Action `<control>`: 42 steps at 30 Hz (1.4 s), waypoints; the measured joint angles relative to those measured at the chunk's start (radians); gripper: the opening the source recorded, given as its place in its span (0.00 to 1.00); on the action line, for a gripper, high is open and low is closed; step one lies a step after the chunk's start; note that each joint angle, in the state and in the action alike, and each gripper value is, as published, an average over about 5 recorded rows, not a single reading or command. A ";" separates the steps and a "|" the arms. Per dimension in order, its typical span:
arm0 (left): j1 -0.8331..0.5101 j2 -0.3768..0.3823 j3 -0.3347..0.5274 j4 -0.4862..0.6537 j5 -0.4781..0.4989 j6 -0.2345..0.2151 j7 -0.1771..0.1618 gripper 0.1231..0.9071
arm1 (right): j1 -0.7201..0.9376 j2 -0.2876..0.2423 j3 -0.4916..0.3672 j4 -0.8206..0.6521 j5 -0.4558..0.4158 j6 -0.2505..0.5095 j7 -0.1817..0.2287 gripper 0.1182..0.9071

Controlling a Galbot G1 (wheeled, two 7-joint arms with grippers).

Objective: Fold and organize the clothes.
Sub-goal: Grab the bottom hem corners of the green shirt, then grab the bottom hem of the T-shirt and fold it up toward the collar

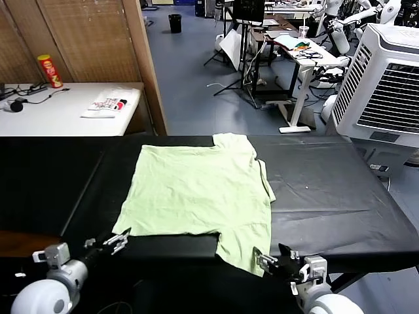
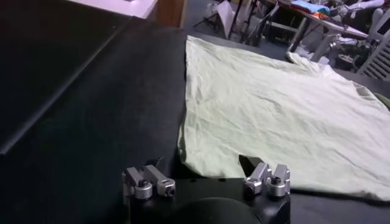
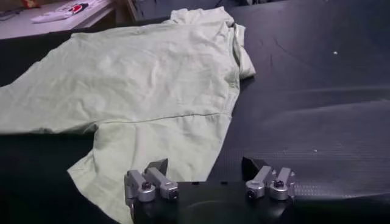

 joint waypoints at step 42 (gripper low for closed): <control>0.160 -0.104 -0.001 -0.173 0.035 -0.078 -0.034 0.00 | -0.090 -0.037 0.123 0.119 0.062 0.134 -0.024 0.00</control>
